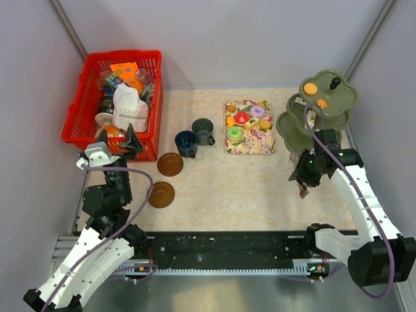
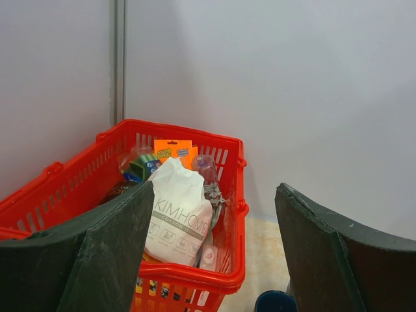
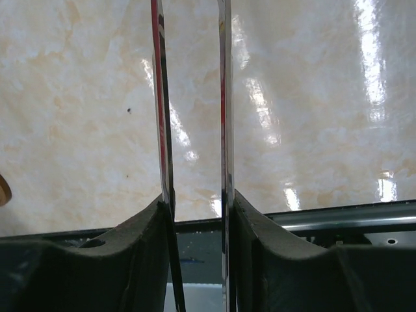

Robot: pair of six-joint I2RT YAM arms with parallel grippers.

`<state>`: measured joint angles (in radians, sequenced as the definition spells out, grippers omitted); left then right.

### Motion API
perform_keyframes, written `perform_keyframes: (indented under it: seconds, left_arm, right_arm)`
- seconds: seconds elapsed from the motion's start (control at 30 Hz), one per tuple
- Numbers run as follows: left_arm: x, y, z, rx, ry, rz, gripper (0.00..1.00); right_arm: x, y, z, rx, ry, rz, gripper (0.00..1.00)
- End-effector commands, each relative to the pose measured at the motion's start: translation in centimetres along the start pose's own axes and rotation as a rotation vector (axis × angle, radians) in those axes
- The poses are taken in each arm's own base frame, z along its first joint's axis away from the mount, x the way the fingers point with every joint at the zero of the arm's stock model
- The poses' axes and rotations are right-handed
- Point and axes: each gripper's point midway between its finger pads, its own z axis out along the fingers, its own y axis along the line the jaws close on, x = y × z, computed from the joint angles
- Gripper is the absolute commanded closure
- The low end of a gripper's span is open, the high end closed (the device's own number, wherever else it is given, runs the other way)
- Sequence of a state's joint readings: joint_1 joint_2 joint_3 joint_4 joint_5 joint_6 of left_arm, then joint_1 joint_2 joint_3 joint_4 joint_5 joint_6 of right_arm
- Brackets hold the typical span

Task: Serve the afternoon tea
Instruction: Place the desert on the desert table, then pick up the desert from the tray.

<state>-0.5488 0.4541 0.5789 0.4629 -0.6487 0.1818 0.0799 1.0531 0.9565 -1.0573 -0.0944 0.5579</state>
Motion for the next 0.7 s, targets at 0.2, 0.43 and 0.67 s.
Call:
perform_keyframes:
  seconds: [0.2,0.43,0.67]
  left_arm:
    - [-0.7,0.0,0.1,-0.004,-0.021,-0.023,0.2]
    - [-0.7,0.0,0.1,-0.006,-0.022,-0.021,0.2]
    - [-0.6,0.0,0.1,-0.007,-0.021,-0.016,0.2]
  right_arm:
    - [0.5,5.3,-2.0,-0.061,-0.044,-0.174,0.64]
    - [1.3,9.9,-1.1,-0.069,-0.033,-0.362,0.64]
    - [-0.3,13.8,0.2,-0.076,-0.058,-0.469,0.64]
